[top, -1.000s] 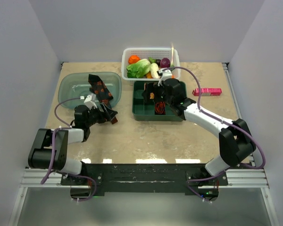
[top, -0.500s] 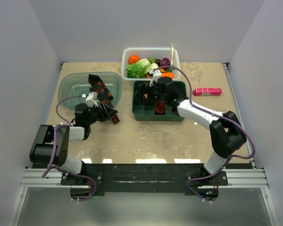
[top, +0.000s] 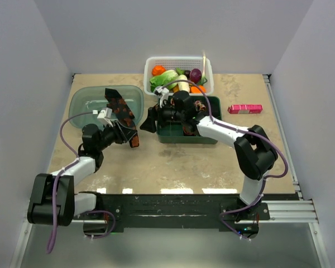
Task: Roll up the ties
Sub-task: Pick up the tie from the bin.
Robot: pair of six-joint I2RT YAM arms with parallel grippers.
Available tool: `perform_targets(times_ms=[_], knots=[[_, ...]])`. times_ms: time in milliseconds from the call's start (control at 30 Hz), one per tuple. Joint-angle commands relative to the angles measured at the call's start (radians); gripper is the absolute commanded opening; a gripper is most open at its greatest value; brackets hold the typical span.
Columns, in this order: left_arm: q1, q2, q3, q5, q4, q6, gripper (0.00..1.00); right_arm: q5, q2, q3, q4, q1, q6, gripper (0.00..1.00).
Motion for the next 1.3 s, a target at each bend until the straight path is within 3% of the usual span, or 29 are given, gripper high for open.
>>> perform_targets(times_ms=[0,267,567,767,1033,1167,1267], knots=[[0.012,-0.080,-0.008,0.034,-0.040,0.032,0.40,-0.176,0.012,0.033,0.090,0.006,0.006,0.99],[0.031,-0.112,-0.042,0.060,0.008,-0.040,0.35,-0.309,0.063,0.025,0.188,0.006,0.068,0.98],[0.037,-0.070,-0.086,0.224,0.340,-0.198,0.36,-0.406,0.107,0.023,0.298,0.018,0.132,0.95],[0.037,-0.073,-0.090,0.251,0.422,-0.243,0.36,-0.447,0.113,0.023,0.303,0.023,0.123,0.93],[0.037,-0.050,-0.103,0.261,0.549,-0.319,0.37,-0.496,0.152,0.050,0.352,0.046,0.172,0.76],[0.037,-0.034,-0.105,0.264,0.612,-0.352,0.37,-0.524,0.172,0.045,0.490,0.056,0.281,0.74],[0.037,-0.027,-0.106,0.264,0.650,-0.375,0.37,-0.533,0.192,0.051,0.553,0.069,0.336,0.66]])
